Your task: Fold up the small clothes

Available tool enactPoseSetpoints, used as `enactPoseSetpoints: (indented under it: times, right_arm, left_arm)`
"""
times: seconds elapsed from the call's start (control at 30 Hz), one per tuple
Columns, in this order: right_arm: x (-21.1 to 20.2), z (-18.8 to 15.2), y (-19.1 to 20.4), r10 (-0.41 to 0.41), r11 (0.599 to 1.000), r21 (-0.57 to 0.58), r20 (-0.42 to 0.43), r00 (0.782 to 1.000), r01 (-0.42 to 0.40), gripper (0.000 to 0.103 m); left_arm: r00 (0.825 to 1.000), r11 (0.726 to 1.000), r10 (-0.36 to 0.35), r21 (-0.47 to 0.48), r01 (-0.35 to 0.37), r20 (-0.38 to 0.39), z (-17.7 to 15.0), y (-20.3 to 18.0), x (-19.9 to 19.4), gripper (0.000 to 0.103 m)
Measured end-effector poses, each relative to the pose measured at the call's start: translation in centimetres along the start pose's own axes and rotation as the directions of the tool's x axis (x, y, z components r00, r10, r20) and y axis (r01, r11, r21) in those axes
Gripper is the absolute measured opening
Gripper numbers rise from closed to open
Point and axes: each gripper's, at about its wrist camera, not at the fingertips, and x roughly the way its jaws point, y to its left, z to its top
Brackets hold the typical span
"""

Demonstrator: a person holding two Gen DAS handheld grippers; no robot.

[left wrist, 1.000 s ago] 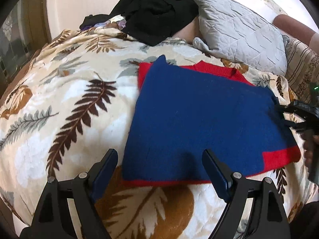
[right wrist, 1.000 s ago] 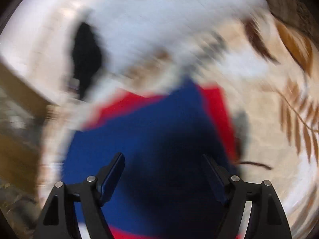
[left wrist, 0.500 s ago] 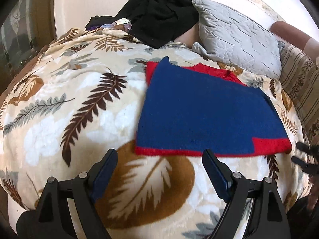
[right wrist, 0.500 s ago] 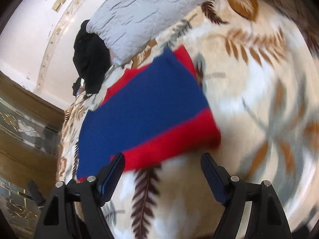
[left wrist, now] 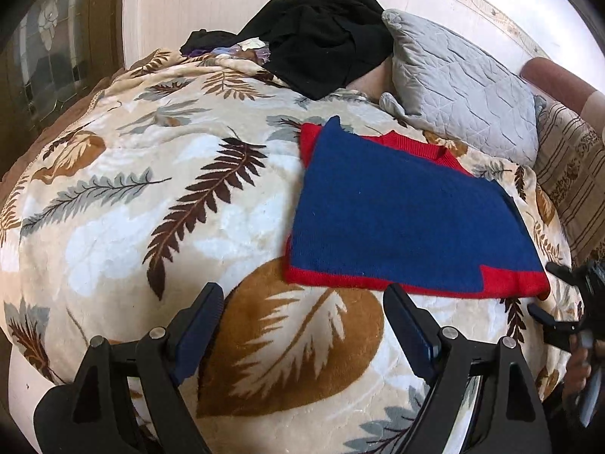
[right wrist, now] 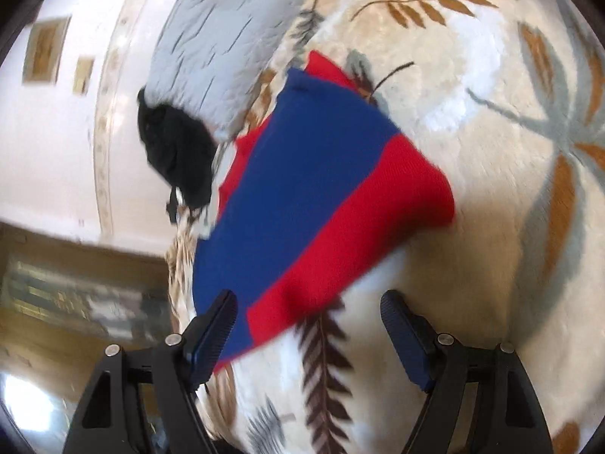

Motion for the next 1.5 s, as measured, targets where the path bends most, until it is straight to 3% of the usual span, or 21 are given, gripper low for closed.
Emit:
enactPoseSetpoints:
  times: [0.2, 0.3, 0.53, 0.67, 0.73, 0.83, 0.93, 0.97, 1.0, 1.1, 1.13, 1.2, 1.23, 1.27, 1.3, 1.33, 1.37, 1.4, 1.43, 1.47, 1.5]
  right_arm:
    - [1.0, 1.9, 0.3, -0.04, 0.998, 0.06, 0.088, 0.995, 0.034, 0.08]
    - [1.0, 2.2, 0.6, -0.065, 0.997, 0.039, 0.075, 0.995, 0.062, 0.08]
    - [-3.4, 1.3, 2.8, -0.247, 0.931, -0.236, 0.154, 0.957, 0.278, 0.08]
    - [-2.6, 5.4, 6.3, -0.214, 0.893, -0.362, 0.181, 0.96, 0.267, 0.079]
    - [-0.3, 7.8, 8.0, -0.245, 0.849, -0.435, 0.18, 0.953, 0.3, 0.078]
    - [5.0, 12.0, 9.2, -0.349, 0.79, -0.488, 0.139, 0.927, 0.371, 0.05]
    - [9.3, 13.8, 8.4, -0.461, 0.729, -0.527, 0.094, 0.882, 0.437, 0.041]
    - [10.0, 13.8, 8.1, -0.47, 0.719, -0.545, 0.075, 0.879, 0.431, 0.033]
    - [10.1, 13.6, 8.5, -0.471, 0.708, -0.563, 0.076, 0.879, 0.428, 0.007]
    - [7.6, 14.1, 9.1, -0.469, 0.698, -0.517, 0.191, 0.862, 0.495, 0.007]
    - [8.1, 14.6, 7.9, -0.491, 0.719, -0.484, 0.155, 0.857, 0.499, 0.009]
    - [8.7, 14.6, 6.7, -0.459, 0.763, -0.475, 0.081, 0.885, 0.439, 0.013]
    - [7.9, 14.4, 6.7, -0.447, 0.763, -0.472, 0.11, 0.888, 0.443, 0.018]
    - [7.1, 14.6, 6.6, -0.435, 0.783, -0.44, 0.117, 0.893, 0.439, 0.042]
    - [6.5, 14.9, 6.4, -0.426, 0.805, -0.398, 0.128, 0.895, 0.44, 0.085]
    - [5.6, 15.3, 6.1, -0.416, 0.82, -0.353, 0.175, 0.893, 0.451, 0.093]
    - [6.0, 15.8, 5.5, -0.466, 0.801, -0.342, 0.158, 0.871, 0.491, 0.091]
    - [6.9, 16.3, 4.5, -0.53, 0.791, -0.319, 0.069, 0.845, 0.522, 0.083]
    - [5.9, 16.6, 3.8, -0.513, 0.822, -0.252, 0.06, 0.856, 0.51, 0.074]
    - [3.2, 16.8, 3.6, -0.416, 0.887, -0.157, 0.131, 0.9, 0.434, 0.071]
    - [0.8, 16.7, 3.2, -0.334, 0.933, -0.069, 0.202, 0.921, 0.354, 0.072]
  left_arm:
    - [1.0, 1.0, -0.004, -0.008, 0.004, -0.007, 0.2, 0.2, 0.8, 0.087]
    - [1.0, 1.0, -0.003, -0.009, 0.003, -0.015, 0.1, 0.5, 1.3, 0.087]
    - [1.0, 0.999, -0.006, -0.034, 0.006, 0.0, 0.1, 1.3, 1.8, 0.087]
    - [1.0, 1.0, -0.014, -0.025, 0.013, -0.021, -0.1, 0.9, 2.7, 0.087]
    - [1.0, 1.0, -0.01, -0.014, 0.009, -0.02, -0.3, 0.8, 2.8, 0.087]
    - [1.0, 1.0, -0.006, -0.018, 0.006, -0.013, -0.3, 1.2, 2.7, 0.087]
    - [1.0, 1.0, 0.002, -0.03, -0.002, -0.007, -0.2, 1.8, 2.7, 0.087]
    - [1.0, 0.999, 0.006, -0.032, -0.006, -0.01, -0.2, 2.0, 2.9, 0.087]
    - [1.0, 0.999, 0.012, -0.035, -0.012, -0.014, -0.2, 2.2, 3.1, 0.087]
    - [1.0, 0.999, 0.011, -0.043, -0.012, -0.008, -0.2, 2.7, 3.3, 0.087]
    - [1.0, 0.999, 0.009, -0.045, -0.009, -0.011, -0.3, 2.6, 3.6, 0.087]
    - [0.999, 1.0, -0.002, -0.03, 0.001, -0.038, -0.3, 2.3, 4.0, 0.087]
    - [0.999, 1.0, -0.007, -0.021, 0.006, -0.032, -0.3, 2.1, 3.7, 0.087]
    - [1.0, 1.0, -0.013, -0.014, 0.013, -0.011, -0.4, 2.0, 3.2, 0.087]
    - [1.0, 1.0, -0.015, -0.011, 0.015, 0.003, -0.4, 2.0, 2.9, 0.087]
    - [1.0, 1.0, -0.016, -0.011, 0.016, 0.005, -0.4, 1.9, 2.7, 0.087]
    - [1.0, 1.0, -0.021, -0.015, 0.021, 0.001, -0.3, 1.9, 2.7, 0.087]
    - [1.0, 0.999, -0.027, -0.021, 0.027, -0.002, -0.2, 1.8, 2.5, 0.087]
    - [1.0, 0.999, -0.031, -0.023, 0.031, 0.001, -0.3, 1.7, 2.1, 0.087]
    - [0.999, 0.999, -0.037, -0.016, 0.038, 0.013, -0.3, 1.7, 1.6, 0.087]
    - [0.999, 0.999, -0.039, -0.01, 0.039, 0.03, -0.4, 1.7, 1.0, 0.087]
